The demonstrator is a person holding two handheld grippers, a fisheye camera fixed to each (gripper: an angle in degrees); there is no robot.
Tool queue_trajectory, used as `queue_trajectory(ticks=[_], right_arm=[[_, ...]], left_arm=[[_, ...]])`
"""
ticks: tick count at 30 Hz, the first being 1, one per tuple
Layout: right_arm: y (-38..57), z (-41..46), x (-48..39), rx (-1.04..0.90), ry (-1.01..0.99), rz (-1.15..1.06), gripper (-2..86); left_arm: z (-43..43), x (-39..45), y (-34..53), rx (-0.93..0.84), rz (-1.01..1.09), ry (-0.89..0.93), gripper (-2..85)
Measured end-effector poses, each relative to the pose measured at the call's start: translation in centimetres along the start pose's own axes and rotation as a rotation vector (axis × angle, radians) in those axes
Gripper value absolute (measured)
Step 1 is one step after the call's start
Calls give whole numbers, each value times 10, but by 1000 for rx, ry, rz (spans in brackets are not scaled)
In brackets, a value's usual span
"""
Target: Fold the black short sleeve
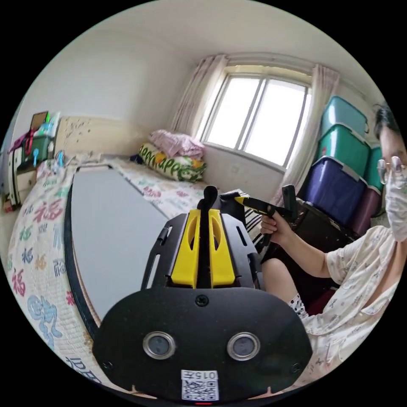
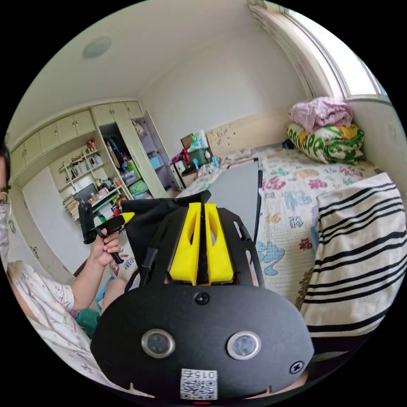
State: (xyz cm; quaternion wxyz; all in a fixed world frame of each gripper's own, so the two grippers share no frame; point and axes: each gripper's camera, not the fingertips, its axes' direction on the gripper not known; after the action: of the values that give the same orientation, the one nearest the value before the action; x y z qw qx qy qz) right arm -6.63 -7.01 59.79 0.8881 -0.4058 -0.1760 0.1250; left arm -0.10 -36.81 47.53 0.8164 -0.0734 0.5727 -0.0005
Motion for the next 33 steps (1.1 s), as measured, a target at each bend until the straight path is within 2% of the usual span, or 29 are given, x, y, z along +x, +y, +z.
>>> queue_trajectory(ticks=[4,9,13,19,22,26,28,29,30,33], right_arm=[[-14,-101,-12,163,31,-81,-5],[-24,-199,-9,315,218,-226,-6],[-32,-228,20,362,338,-265,-6],[-37,-222,118,375,455,-243,-5],[-44,-175,194,321,519,-226,-4],[-73,-21,345,112,743,-213,8],[-78,52,432,0,850,-128,20],[-75,95,482,-62,964,-99,21],[-69,127,518,-78,1106,-91,12],[-44,194,573,-108,1204,-189,-5]], left_arm=[[-9,65,-82,93,112,81,10],[26,123,-159,170,191,166,9],[80,152,-222,202,180,275,8],[159,176,-293,193,142,364,9],[204,178,-315,174,137,300,13],[293,168,-342,115,146,104,23],[368,152,-357,-19,55,-37,42],[391,153,-362,-59,31,-115,55],[397,156,-363,-56,23,-152,56],[403,192,-370,26,67,-193,48]])
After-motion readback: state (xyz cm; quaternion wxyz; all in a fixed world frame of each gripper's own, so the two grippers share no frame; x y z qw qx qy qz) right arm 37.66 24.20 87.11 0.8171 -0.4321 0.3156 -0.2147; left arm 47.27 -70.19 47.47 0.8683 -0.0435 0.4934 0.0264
